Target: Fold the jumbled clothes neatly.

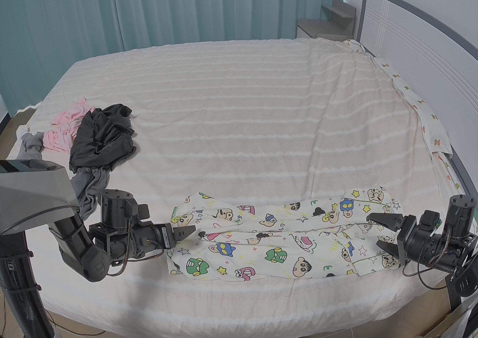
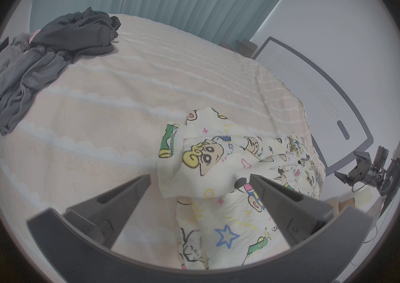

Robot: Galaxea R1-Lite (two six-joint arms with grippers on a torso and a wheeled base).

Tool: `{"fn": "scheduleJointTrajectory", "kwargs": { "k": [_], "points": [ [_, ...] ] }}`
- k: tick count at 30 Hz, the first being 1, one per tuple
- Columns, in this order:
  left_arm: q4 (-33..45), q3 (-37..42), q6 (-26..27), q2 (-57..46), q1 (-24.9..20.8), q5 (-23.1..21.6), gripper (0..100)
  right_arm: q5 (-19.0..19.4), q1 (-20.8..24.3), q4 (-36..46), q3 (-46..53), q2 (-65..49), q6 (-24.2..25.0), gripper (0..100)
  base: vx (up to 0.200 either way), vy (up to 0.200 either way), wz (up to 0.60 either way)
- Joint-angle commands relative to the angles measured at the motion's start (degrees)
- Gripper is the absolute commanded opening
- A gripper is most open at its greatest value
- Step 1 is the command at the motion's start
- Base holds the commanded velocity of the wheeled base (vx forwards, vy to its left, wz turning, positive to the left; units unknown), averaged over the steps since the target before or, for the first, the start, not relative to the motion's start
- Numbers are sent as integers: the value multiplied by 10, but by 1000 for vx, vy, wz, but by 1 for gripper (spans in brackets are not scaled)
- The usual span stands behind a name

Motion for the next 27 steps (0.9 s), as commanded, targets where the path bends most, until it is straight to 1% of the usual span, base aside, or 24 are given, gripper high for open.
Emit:
{"fn": "scheduleJointTrajectory", "kwargs": {
  "k": [1,7,9,10,11,13,22,24,25,27],
  "points": [
    [-3,-13,-4,-8,15,-3,100,0,0,0,-1,1,0,100,0,0,0],
    [6,-89,-85,-9,17,-1,100,0,0,0,-1,1,0,100,0,0,0],
    [37,-120,-108,2,15,0,100,0,0,0,-1,1,0,100,0,0,0],
    [45,-123,-110,4,14,0,100,0,0,0,-1,1,0,100,0,0,0],
    [80,-147,-112,21,12,2,100,0,0,0,-1,1,0,100,0,0,0],
    [101,-166,-114,38,9,3,100,0,0,0,-1,2,0,100,0,0,0],
    [105,-169,-126,61,5,5,100,0,-1,-1,-2,10,-1,100,0,0,0],
    [105,-169,-141,60,0,6,100,0,-1,-2,-2,17,-1,100,0,0,0],
    [105,-169,-142,60,-1,6,0,0,-1,-2,-2,17,-1,100,0,0,0],
    [104,-169,-148,60,-3,6,0,0,-1,-11,0,18,-1,100,0,0,0]
  ]
}}
